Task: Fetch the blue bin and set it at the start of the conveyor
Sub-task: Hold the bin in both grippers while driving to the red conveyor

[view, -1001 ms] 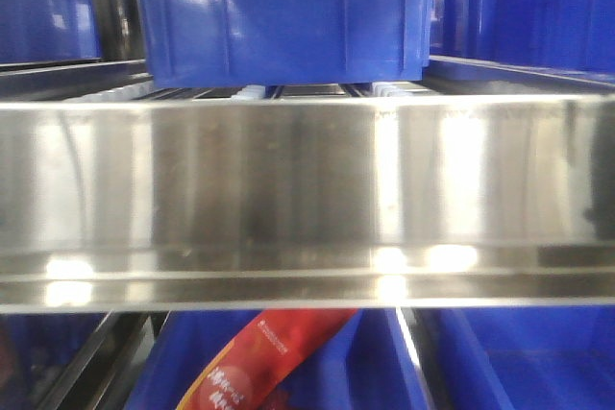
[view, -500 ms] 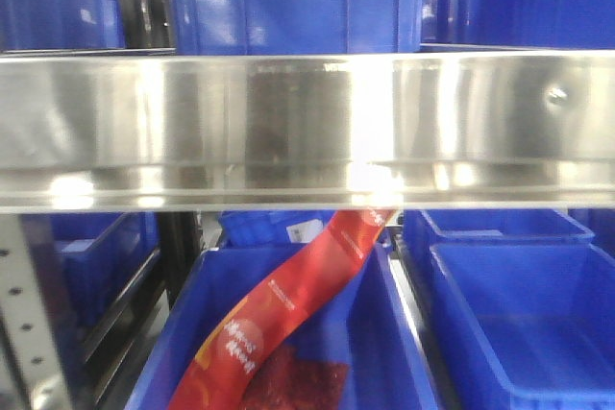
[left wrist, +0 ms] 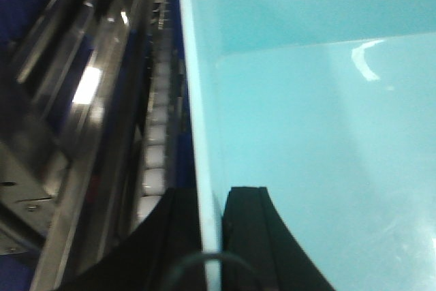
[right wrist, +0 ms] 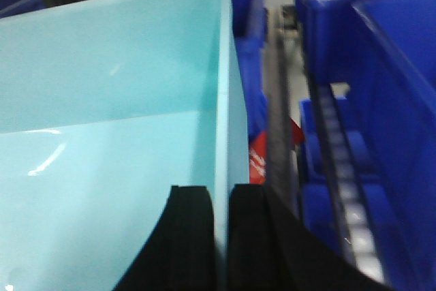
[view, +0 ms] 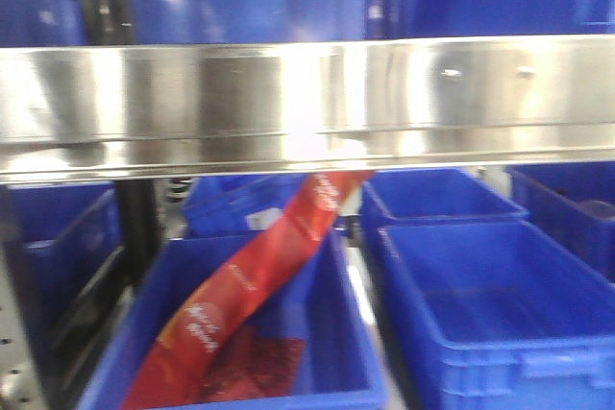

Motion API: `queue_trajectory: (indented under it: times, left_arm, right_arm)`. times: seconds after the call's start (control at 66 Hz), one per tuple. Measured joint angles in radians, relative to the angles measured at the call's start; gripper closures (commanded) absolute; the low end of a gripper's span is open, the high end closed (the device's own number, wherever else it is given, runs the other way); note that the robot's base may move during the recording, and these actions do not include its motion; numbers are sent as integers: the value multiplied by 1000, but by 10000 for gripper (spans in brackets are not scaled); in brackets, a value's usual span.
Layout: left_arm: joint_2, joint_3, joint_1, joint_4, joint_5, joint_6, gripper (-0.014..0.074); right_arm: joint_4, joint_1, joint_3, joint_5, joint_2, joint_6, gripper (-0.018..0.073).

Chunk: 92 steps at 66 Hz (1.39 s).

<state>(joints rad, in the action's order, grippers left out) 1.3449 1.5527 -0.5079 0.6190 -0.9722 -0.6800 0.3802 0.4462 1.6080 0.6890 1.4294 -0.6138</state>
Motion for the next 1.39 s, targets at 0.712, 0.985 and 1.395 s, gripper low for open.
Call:
queue_trajectory:
  times: [0.712, 0.985, 1.395]
  left_arm:
    - [2, 0, 0, 0, -4, 2, 707]
    - [2, 0, 0, 0, -4, 4, 707]
    - [6, 0, 0, -15, 5, 6, 707]
  right_arm:
    - [-12, 0, 0, 7, 0, 0, 713]
    - [-8, 0, 0, 60, 0, 0, 713]
    - [-4, 4, 0, 165, 0, 27, 713]
